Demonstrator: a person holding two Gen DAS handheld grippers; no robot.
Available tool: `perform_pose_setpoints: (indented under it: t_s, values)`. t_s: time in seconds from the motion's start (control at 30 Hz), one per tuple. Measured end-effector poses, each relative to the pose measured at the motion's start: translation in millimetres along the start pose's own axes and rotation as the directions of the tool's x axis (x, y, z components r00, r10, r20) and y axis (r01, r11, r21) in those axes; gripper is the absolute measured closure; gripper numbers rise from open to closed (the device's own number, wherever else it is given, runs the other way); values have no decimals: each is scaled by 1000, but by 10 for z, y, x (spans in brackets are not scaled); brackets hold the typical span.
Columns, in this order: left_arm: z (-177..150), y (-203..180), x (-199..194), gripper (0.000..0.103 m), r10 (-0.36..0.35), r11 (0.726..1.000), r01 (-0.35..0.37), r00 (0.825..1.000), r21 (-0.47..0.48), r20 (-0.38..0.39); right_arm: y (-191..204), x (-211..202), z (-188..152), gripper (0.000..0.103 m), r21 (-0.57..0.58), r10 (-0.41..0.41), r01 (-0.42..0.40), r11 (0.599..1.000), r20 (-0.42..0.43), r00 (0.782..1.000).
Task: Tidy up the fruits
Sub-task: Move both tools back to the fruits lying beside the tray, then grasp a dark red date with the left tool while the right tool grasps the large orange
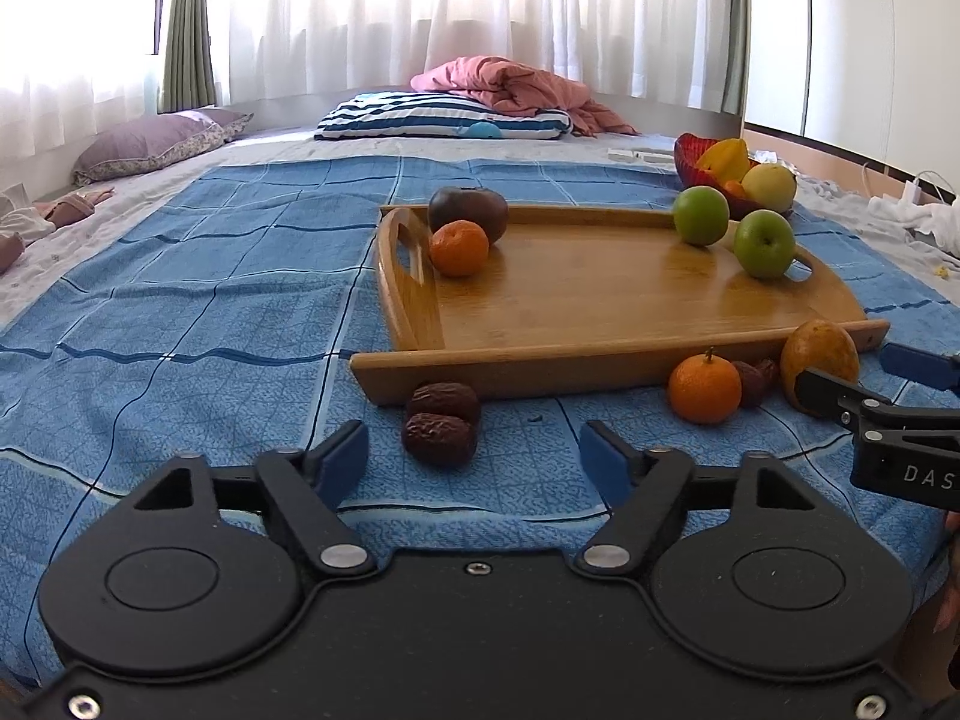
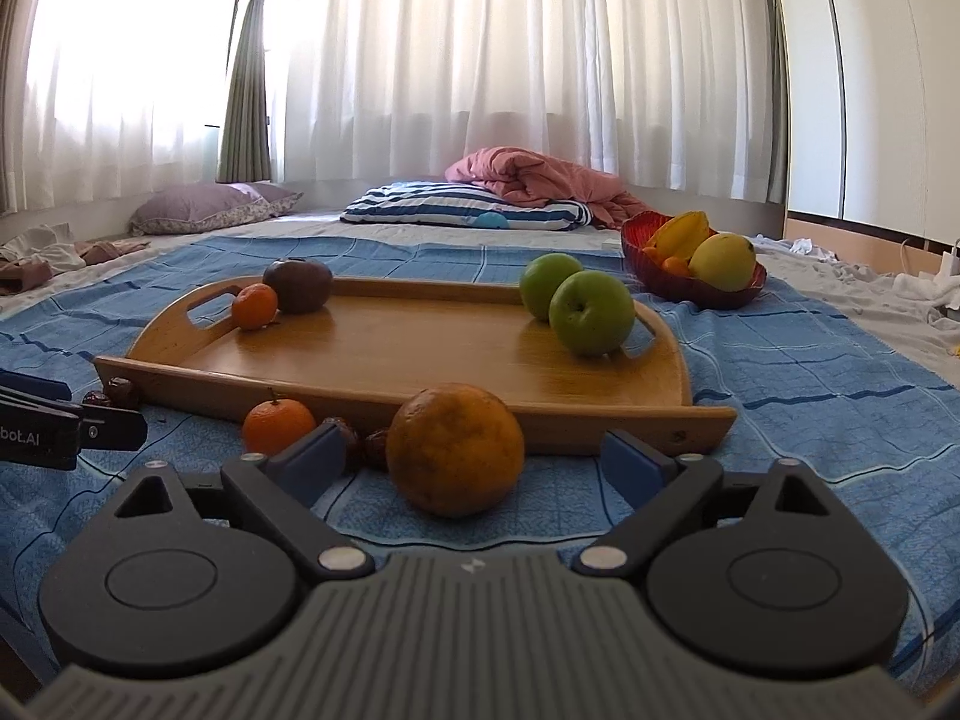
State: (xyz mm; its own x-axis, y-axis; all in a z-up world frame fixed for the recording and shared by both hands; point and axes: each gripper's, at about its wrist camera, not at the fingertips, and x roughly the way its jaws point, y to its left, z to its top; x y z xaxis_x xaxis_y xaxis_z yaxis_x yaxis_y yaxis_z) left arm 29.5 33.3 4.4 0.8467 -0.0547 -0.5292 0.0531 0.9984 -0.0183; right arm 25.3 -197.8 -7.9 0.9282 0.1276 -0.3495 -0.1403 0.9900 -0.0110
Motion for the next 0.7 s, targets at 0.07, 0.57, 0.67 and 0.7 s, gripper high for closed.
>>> perform_pose_setpoints:
  t_s: [0.07,0.57,0.67,0.7]
  values:
    - [5,9,2,36,3,1000,-3,1000,-2,-3,0,16,-2,9,11,9,-9,1000,-9,1000]
    - [6,42,3,64,4,1000,-4,1000,2,-16,-18,55,4,28,41,26,-25,999,-42,999]
    - [8,46,2,69,7,1000,-7,1000,6,-17,-3,66,12,32,34,31,-29,999,-45,999]
    - [8,49,2,70,9,1000,-9,1000,7,-16,1,68,12,33,32,32,-30,999,-44,999]
